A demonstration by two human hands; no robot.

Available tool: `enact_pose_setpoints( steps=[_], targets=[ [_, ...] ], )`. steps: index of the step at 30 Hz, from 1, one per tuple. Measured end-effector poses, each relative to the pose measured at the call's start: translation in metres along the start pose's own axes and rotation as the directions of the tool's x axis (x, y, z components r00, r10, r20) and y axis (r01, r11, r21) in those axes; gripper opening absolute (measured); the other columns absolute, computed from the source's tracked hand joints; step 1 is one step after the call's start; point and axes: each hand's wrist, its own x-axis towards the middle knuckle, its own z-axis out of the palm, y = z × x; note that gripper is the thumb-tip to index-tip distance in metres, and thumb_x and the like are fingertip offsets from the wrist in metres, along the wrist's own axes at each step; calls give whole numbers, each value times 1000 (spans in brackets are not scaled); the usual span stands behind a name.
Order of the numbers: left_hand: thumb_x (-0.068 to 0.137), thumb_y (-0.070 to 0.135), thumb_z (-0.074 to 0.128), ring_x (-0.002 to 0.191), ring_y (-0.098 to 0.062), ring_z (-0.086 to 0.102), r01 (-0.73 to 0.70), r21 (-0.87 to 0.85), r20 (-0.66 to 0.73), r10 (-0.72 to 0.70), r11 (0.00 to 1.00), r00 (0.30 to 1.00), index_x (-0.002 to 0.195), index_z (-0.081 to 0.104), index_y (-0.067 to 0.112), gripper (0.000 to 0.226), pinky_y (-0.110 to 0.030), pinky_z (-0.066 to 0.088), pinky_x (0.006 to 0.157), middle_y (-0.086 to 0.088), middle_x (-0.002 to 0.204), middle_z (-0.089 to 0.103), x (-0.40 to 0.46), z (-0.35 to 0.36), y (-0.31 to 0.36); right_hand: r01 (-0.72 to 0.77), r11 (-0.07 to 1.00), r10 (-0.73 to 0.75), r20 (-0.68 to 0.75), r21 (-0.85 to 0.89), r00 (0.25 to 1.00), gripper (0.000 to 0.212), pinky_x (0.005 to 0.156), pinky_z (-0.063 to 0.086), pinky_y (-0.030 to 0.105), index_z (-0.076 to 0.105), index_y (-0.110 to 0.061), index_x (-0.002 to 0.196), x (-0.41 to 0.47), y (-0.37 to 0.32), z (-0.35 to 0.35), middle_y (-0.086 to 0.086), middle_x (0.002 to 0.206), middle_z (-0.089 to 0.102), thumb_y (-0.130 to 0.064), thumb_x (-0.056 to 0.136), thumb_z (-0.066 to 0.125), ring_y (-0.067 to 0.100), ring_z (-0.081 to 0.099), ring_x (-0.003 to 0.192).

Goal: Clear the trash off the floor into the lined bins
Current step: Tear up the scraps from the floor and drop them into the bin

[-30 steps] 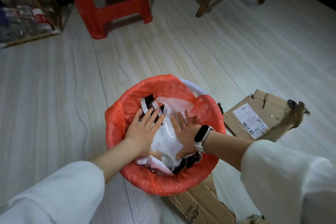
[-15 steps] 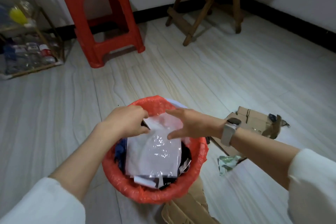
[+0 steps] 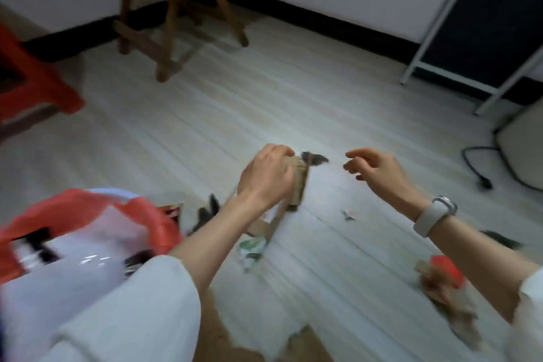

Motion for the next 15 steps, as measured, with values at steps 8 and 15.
enact_pose_setpoints(
  steps=[8,15],
  targets=[
    [91,20,46,124,-22,44,108,-107,485,-43,988,874,128,48,13,37,-35,37,102,-6,137,45,-33,234,74,-440,891,453,-305,116,838,25,74,45,29,63,-8,101,-98,214,-92,15,96,66,1,91,42,23,60,87],
    [89,24,50,139,-27,18,100,128,579,-156,987,801,141,29,18,57,-42,29,107,-9,152,19,-63,334,91,-696,657,672,-194,-291,715,85,104,30,40,23,-15,143,-147,309,-85,16,139,37,-55,78,61,35,33,128]
  ],
)
